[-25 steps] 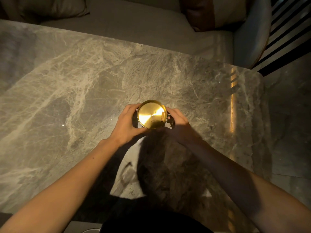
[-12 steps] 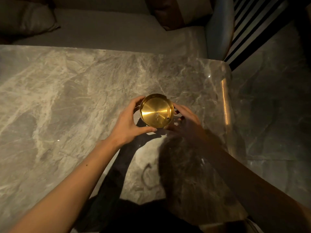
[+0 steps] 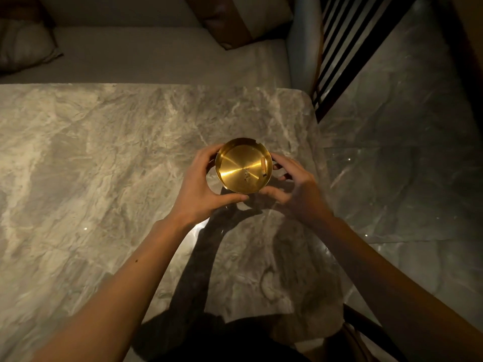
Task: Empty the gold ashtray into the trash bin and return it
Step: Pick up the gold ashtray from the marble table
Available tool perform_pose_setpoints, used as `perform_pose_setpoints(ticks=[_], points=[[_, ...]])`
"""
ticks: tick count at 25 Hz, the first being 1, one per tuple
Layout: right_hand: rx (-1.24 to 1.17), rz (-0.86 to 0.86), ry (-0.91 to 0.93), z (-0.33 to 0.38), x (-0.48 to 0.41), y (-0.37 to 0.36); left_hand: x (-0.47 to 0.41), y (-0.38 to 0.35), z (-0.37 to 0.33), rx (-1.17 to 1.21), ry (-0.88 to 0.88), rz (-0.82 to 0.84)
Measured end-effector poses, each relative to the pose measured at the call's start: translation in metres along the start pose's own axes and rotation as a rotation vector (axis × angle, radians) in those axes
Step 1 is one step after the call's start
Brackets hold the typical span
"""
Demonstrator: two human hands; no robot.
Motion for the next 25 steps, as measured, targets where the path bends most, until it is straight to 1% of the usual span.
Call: perform_pose_setpoints(ticks=[3, 7, 11, 13, 16, 21, 25], points=[[-0.014, -0.011, -0.007, 0.003, 0.001, 0.007, 0.000, -0.004, -0.006, 0.038, 0.005, 0.024], [-0.085, -0.003, -0.091, 0.006, -0.002, 0.002, -0.007, 0.006, -0.009, 0.026, -0.006, 0.063], [-0.150, -0.022, -0.115, 0.022, -0.003, -0.011, -0.013, 0.018, -0.013, 0.001, -0.105, 0.109], [-0.135, -0.048, -0.112, 0.029, -0.002, -0.017, -0.013, 0.021, -0.010, 0.045, -0.116, 0.127], [-0.137, -0.088, -0.100, 0.038, 0.000, -0.016, -0.014, 0.015, -0.002, 0.129, -0.082, 0.157], [-0.185, -0.137, -0.175, 0.019, 0.023, 0.006, -0.007, -0.014, -0.002, 0.155, -0.007, 0.132], [-0.227, -0.173, -0.184, -0.018, 0.049, 0.052, -0.006, -0.073, -0.018, 0.187, 0.025, 0.125]])
Point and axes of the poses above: each hand's wrist, its own x-axis away from the middle knuckle, its own y-axis out of the back of the hand, z = x × y, the point moved 8 cm from there along -x, towards the middle knuckle, and after that the axes turned 14 degrees about y, right-handed, at the moved point
